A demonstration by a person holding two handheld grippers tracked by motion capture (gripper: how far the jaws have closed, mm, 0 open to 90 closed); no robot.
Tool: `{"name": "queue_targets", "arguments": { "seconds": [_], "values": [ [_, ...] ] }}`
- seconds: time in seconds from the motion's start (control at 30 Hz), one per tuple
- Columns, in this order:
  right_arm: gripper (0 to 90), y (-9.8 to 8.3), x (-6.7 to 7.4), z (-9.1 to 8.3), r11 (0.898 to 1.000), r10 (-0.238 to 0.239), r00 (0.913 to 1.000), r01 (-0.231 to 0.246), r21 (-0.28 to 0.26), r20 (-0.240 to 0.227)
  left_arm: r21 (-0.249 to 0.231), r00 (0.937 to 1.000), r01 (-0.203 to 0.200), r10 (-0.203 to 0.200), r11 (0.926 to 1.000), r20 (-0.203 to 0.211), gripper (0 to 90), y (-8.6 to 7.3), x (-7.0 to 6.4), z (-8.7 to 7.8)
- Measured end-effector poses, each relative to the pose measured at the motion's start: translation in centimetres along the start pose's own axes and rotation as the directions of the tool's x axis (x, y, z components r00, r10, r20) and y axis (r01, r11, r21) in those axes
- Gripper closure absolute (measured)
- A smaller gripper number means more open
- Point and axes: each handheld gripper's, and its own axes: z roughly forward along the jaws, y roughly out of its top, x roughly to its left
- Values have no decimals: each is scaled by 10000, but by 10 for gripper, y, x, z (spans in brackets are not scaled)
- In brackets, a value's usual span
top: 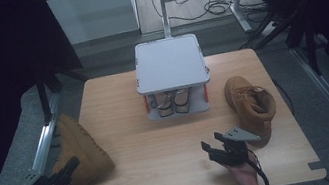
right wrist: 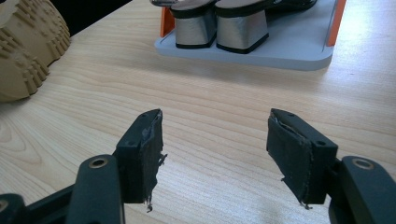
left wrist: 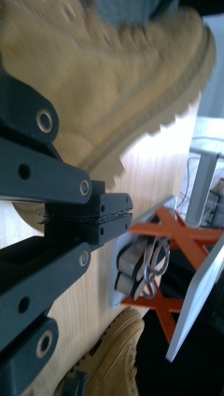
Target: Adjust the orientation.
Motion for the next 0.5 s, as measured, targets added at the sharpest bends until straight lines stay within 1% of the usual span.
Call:
{"name": "queue_targets", "arguments": {
  "seconds": [0.07, 0.2, 0.33, 0.5],
  "values": [
    [363, -1, 0, 1, 10000, 36, 10000, -36, 40, 10, -49, 9999, 130, -131, 9999, -69, 890, -4, 6, -5],
    [363, -1, 0, 1, 9999, 22, 10000, -22, 102, 36, 74, 9990, 260, -257, 9996, -376, 890, -13, 18, -11],
    [363, -2, -1, 2, 9999, 45, 9999, -46, 110, 97, 103, 9960, 355, -345, 9993, -828, 891, -20, 30, -18],
    [364, -3, -3, 3, 9998, 40, 9999, -42, 175, 148, 168, 9927, 444, -422, 9989, -1129, 891, -28, 42, -27]
  ]
}}
